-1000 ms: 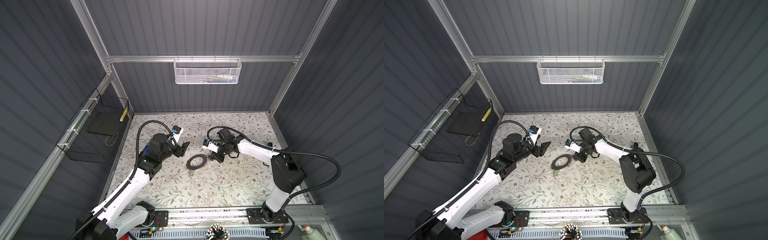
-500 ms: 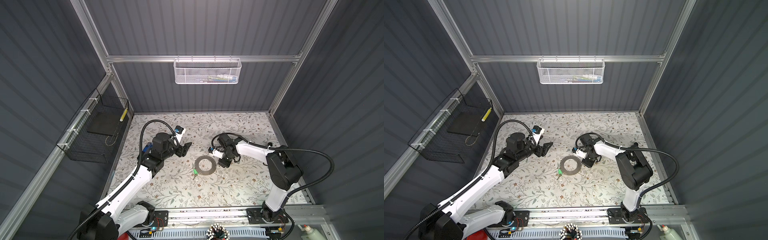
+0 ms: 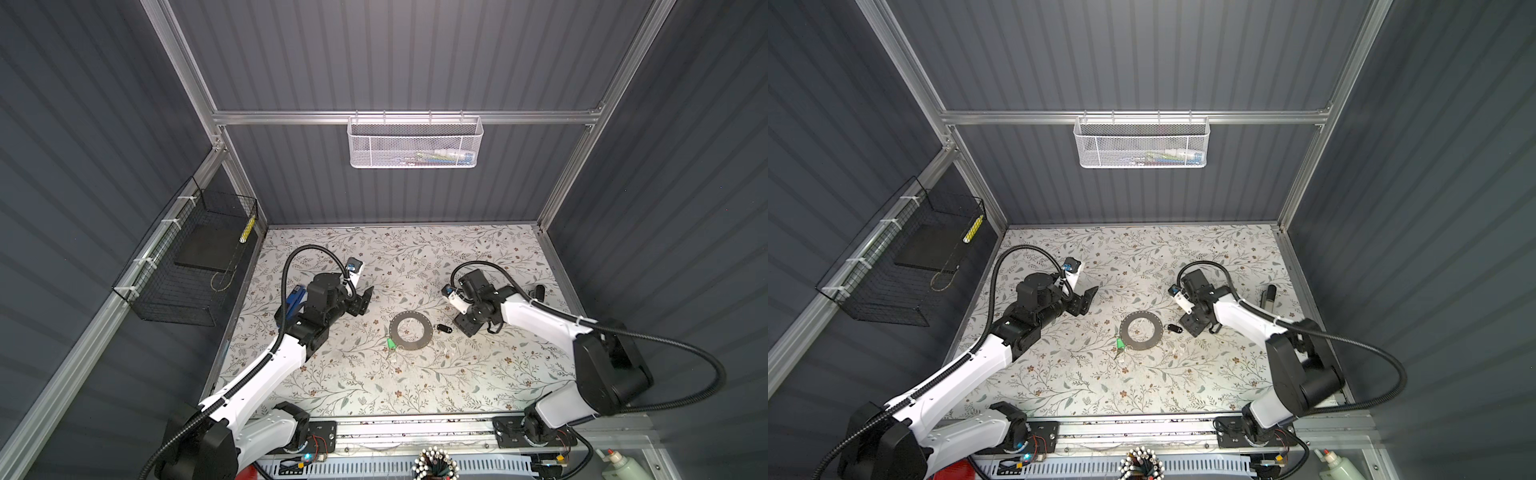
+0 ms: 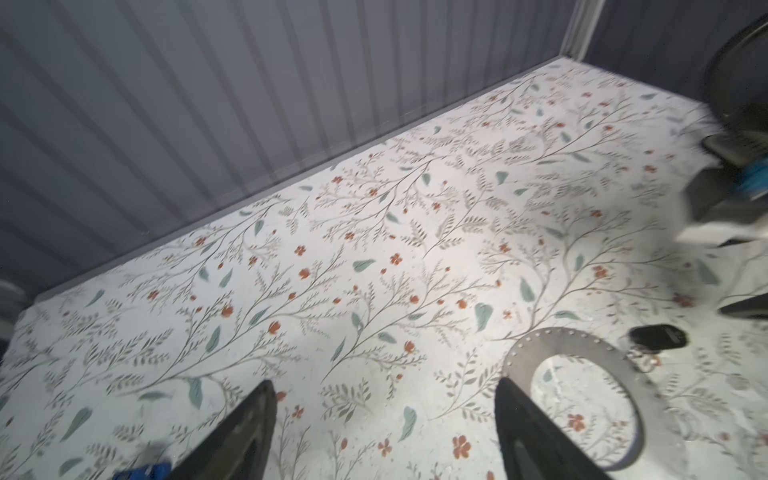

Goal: Put the keys on the keyring

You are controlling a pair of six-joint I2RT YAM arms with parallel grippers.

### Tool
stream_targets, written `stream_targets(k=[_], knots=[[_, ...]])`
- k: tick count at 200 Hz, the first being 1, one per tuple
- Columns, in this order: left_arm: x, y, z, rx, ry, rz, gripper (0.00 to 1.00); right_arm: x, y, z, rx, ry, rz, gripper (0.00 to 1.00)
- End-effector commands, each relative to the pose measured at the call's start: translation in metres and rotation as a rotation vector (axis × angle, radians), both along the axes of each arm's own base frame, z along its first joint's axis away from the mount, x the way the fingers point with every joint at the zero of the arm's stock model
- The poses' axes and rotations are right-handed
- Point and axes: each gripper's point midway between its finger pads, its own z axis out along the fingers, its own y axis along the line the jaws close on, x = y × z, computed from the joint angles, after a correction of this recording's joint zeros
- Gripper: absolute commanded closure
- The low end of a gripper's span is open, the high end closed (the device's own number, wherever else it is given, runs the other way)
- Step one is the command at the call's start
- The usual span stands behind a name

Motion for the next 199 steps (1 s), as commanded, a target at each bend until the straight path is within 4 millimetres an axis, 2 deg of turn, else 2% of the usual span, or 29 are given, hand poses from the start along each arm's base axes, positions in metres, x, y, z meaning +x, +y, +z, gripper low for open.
stream_targets(k=[1, 27, 32, 54, 64, 70, 77, 86, 99, 107, 118, 126, 137, 146, 154, 176, 199], knots=[[0.019, 0.042, -0.009, 0.061, -0.103, 0.217, 0.17, 0.045, -0.028, 0.032, 0.130, -0.337, -0.203, 0.23], [0.032, 0.081, -0.043, -0.042, -0.073, 0.363, 0.16, 0.056, -0.081, 0.049, 0.362, -0.587, -0.399, 0.17], [0.034, 0.088, -0.051, -0.065, -0.067, 0.384, 0.16, 0.060, -0.090, 0.057, 0.411, -0.645, -0.420, 0.16], [0.045, 0.103, -0.085, -0.079, -0.049, 0.420, 0.15, 0.065, -0.117, 0.068, 0.443, -0.736, -0.452, 0.12], [0.050, 0.108, -0.096, -0.108, -0.047, 0.434, 0.15, 0.069, -0.129, 0.062, 0.462, -0.682, -0.515, 0.10], [0.052, 0.110, -0.105, -0.115, -0.021, 0.434, 0.15, 0.072, -0.129, 0.063, 0.494, -0.656, -0.507, 0.09], [0.058, 0.111, -0.104, -0.131, -0.024, 0.424, 0.13, 0.073, -0.128, 0.065, 0.530, -0.665, -0.491, 0.08], [0.058, 0.110, -0.112, -0.135, 0.041, 0.401, 0.13, 0.072, -0.126, 0.067, 0.559, -0.659, -0.480, 0.07], [0.059, 0.111, -0.109, -0.186, 0.031, 0.363, 0.13, 0.067, -0.115, 0.080, 0.634, -0.731, -0.403, 0.05], [0.055, 0.114, -0.109, -0.206, 0.032, 0.360, 0.12, 0.062, -0.109, 0.073, 0.649, -0.741, -0.364, 0.04], [0.054, 0.118, -0.105, -0.234, 0.011, 0.363, 0.12, 0.063, -0.112, 0.062, 0.644, -0.756, -0.379, 0.02], [0.051, 0.121, -0.104, -0.223, 0.003, 0.370, 0.10, 0.068, -0.114, 0.061, 0.664, -0.794, -0.385, 0.01], [0.051, 0.123, -0.105, -0.202, 0.009, 0.372, 0.08, 0.067, -0.122, 0.053, 0.636, -0.723, -0.443, 0.01], [0.054, 0.117, -0.107, -0.157, 0.021, 0.324, 0.00, 0.072, -0.122, 0.056, 0.641, -0.730, -0.436, 0.01], [0.055, 0.116, -0.109, -0.121, 0.026, 0.306, 0.00, 0.071, -0.121, 0.058, 0.660, -0.765, -0.428, 0.01], [0.056, 0.133, -0.104, -0.104, -0.054, 0.386, 0.00, 0.070, -0.129, 0.056, 0.642, -0.759, -0.477, 0.01], [0.062, 0.134, -0.127, -0.143, -0.059, 0.376, 0.00, 0.074, -0.129, 0.053, 0.633, -0.721, -0.486, 0.01]])
